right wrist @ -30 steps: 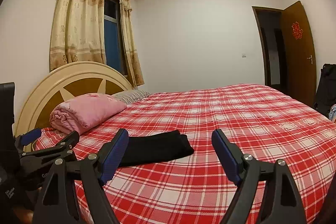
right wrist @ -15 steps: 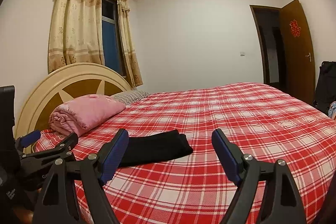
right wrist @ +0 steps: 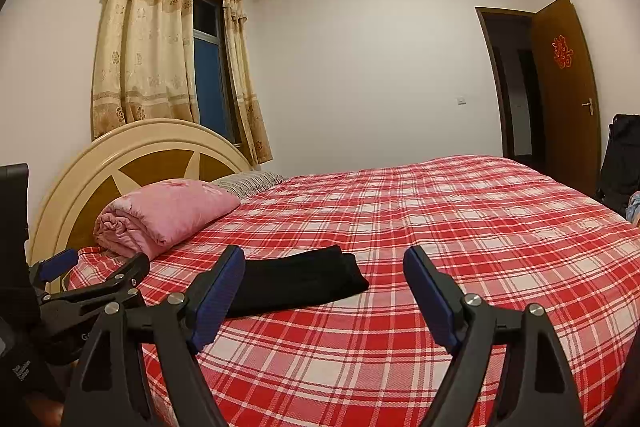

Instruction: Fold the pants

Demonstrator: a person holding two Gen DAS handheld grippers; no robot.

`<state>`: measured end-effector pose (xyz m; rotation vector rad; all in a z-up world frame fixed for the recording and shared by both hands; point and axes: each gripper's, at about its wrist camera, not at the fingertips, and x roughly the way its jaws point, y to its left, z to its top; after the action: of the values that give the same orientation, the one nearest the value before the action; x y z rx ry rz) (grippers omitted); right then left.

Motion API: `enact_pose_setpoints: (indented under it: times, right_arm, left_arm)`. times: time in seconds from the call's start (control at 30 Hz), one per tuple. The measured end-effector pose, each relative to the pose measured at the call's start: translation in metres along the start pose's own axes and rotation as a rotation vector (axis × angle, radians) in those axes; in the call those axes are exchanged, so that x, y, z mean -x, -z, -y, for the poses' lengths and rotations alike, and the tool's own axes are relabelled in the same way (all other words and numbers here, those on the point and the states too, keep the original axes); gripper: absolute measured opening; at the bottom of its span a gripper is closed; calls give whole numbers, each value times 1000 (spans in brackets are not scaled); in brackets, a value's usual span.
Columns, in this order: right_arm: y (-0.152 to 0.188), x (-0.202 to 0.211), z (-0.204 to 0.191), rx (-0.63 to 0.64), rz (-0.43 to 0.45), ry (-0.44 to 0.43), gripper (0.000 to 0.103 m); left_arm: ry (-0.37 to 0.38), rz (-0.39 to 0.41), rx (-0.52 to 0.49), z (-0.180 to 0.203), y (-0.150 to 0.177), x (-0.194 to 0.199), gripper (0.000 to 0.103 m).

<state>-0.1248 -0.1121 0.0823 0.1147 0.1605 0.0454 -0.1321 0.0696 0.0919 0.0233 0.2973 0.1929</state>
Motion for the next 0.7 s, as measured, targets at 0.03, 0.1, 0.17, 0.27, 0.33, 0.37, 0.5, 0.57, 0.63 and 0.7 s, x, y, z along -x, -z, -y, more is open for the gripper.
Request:
enact_pose_setpoints:
  times: [0.03, 0.1, 0.17, 0.27, 0.33, 0.37, 0.5, 0.57, 0.63, 0.7]
  right_arm:
    - [0, 0, 0, -1, -1, 0, 83]
    - [-1, -1, 1, -2, -2, 0, 83]
    - [-1, -1, 1, -2, -2, 0, 83]
    - [-1, -1, 2, -2, -2, 0, 83]
    - [-1, -1, 2, -2, 0, 0, 83]
    - [-1, -1, 2, -2, 1, -1, 83]
    - [-1, -1, 1, -4, 4, 3, 83]
    - [-1, -1, 1, -5, 4, 3, 83]
    - [-1, -2, 1, -5, 3, 3, 83]
    - [-1, -1, 0, -5, 5, 2, 83]
  left_arm:
    - [0, -1, -1, 0, 0, 0, 103]
    - [-1, -1, -1, 0, 0, 0, 103]
    - [1, -3, -4, 0, 0, 1, 103]
    - [-1, -4, -6, -1, 1, 0, 103]
    - [-1, -6, -5, -1, 1, 0, 103]
    - [0, -6, -3, -1, 1, 0, 103]
    - [-9, -6, -4, -1, 1, 0, 103]
    - [-10, -7, -3, -1, 2, -1, 103]
    - [-10, -9, -4, -1, 2, -1, 103]
    - [-9, -9, -4, -2, 2, -1, 103]
